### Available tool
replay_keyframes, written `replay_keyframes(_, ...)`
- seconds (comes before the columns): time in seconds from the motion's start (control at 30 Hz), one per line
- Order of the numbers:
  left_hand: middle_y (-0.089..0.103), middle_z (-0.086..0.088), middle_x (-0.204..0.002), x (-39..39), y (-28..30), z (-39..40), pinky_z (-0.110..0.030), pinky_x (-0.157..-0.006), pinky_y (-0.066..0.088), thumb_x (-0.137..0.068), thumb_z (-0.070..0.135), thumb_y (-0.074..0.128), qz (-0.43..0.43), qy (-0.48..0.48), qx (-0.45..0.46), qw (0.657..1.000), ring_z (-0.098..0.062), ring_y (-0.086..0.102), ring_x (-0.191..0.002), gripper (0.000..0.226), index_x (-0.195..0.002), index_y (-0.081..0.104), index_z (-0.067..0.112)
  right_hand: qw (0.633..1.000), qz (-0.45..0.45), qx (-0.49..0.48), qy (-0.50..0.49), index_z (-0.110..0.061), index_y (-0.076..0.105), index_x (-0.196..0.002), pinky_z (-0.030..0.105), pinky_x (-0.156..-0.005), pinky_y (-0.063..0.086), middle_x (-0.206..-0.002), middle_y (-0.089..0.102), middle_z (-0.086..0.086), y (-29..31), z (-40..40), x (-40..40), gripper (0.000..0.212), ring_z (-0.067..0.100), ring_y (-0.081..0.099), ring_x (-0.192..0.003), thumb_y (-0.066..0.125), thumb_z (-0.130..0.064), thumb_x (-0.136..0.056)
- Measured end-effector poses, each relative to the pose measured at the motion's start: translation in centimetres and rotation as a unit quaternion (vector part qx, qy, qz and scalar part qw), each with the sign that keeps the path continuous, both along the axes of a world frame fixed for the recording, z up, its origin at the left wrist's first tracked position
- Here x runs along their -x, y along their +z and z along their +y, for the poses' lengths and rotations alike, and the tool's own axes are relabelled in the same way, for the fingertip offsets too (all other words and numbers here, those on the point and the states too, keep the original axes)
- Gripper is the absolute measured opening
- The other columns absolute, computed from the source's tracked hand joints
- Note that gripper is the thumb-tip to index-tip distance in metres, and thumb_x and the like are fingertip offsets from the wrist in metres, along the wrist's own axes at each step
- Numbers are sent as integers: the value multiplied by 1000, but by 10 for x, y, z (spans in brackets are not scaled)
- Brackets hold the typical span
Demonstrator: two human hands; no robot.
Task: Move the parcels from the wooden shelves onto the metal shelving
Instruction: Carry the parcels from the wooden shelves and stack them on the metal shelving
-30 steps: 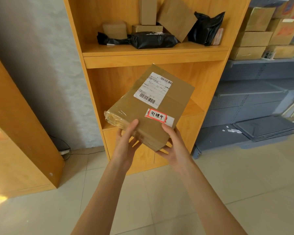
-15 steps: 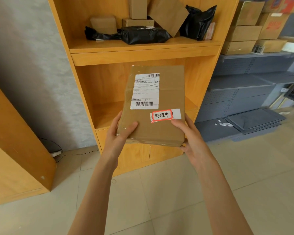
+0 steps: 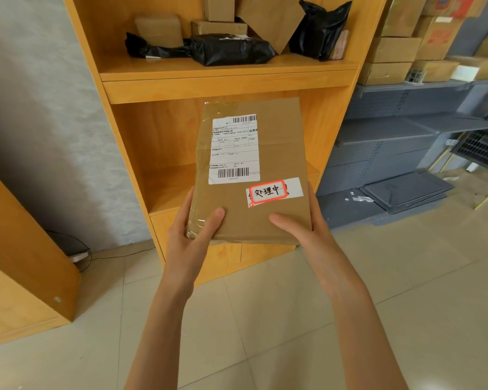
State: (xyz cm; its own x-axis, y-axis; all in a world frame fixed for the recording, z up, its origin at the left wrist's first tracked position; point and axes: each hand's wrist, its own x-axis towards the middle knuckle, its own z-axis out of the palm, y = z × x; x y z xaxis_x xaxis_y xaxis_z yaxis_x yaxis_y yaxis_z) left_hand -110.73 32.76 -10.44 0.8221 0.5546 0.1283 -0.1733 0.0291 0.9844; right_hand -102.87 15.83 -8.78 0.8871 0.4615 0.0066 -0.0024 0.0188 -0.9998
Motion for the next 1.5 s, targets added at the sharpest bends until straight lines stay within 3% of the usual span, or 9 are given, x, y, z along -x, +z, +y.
replay_keyframes(0.13, 63, 12, -120, 3, -5, 8, -22, -79, 51, -76, 38, 65, -3, -11, 7, 1000, -11, 59, -112, 66, -139, 44, 35, 1000, -6, 5, -23, -44, 22, -148, 33, -106, 40, -127, 59, -23, -1, 7, 6, 99, -2, 56, -114, 76, -39, -66)
replay_keyframes(0.43, 63, 14, -123, -8, -8, 6, -17, -83, 52, -75, 34, 66, -4, -50, -4, 999, 0, 59, -109, 69, -141, 44, 29, 995, 0, -20, -96, -34, 26, -149, 31, -105, 41, -127, 61, -19, -9, 1, 23, 81, 0, 58, -114, 72, -19, -84)
replay_keyframes(0.63, 64, 9, -118, -26, -9, -11, -17, -75, 47, -52, 48, 85, 53, -87, 43, 994, -4, 62, -101, 88, -132, 53, 31, 986, -17, -13, -163, -32, 33, -146, 24, -98, 46, -124, 63, -17, -11, -26, 27, 71, 0, 59, -112, 67, -16, -87)
replay_keyframes(0.7, 63, 10, -119, -34, -8, -22, -18, -73, 45, -53, 48, 83, 67, -115, 42, 990, -2, 62, -98, 85, -131, 52, 34, 983, -15, -21, -179, -33, 33, -146, 19, -94, 48, -123, 63, -17, -12, -39, 24, 71, -1, 59, -111, 67, -15, -86)
replay_keyframes(0.87, 60, 13, -121, -58, 1, -57, -20, -81, 46, -56, 48, 82, 75, -144, 32, 986, 6, 61, -94, 86, -134, 48, 38, 980, -23, -30, -197, -36, 37, -144, 23, -95, 45, -121, 64, -18, -10, -76, 10, 66, 0, 59, -111, 66, -19, -87)
replay_keyframes(1.03, 57, 11, -127, -91, 12, -102, -23, -82, 46, -54, 54, 77, 70, -165, 10, 984, -5, 57, -110, 85, -133, 48, 41, 976, -32, -56, -206, -35, 42, -140, 24, -93, 47, -120, 66, -14, -4, -125, -19, 61, 4, 61, -111, 66, -18, -86)
replay_keyframes(1.27, 57, 9, -127, -143, 16, -184, -25, -83, 43, -44, 63, 75, 59, -194, 23, 979, -12, 56, -115, 92, -130, 48, 46, 968, -49, -66, -239, -32, 38, -144, 10, -79, 49, -122, 64, -14, -3, -211, -64, 69, 1, 60, -109, 68, -17, -84)
replay_keyframes(1.4, 56, 14, -127, -168, 13, -235, -20, -78, 45, -56, 55, 83, 47, -215, 31, 975, -3, 59, -107, 87, -133, 45, 45, 962, -53, -59, -261, -33, 37, -144, 7, -78, 47, -120, 65, -17, -8, -258, -84, 69, -2, 60, -108, 68, -17, -84)
replay_keyframes(1.5, 56, 14, -125, -189, 13, -264, -11, -68, 45, -59, 48, 73, 50, -214, 32, 975, 4, 60, -98, 82, -136, 44, 42, 958, -52, -63, -274, -34, 36, -145, 7, -79, 47, -121, 64, -17, -11, -283, -101, 71, -1, 60, -109, 69, -21, -83)
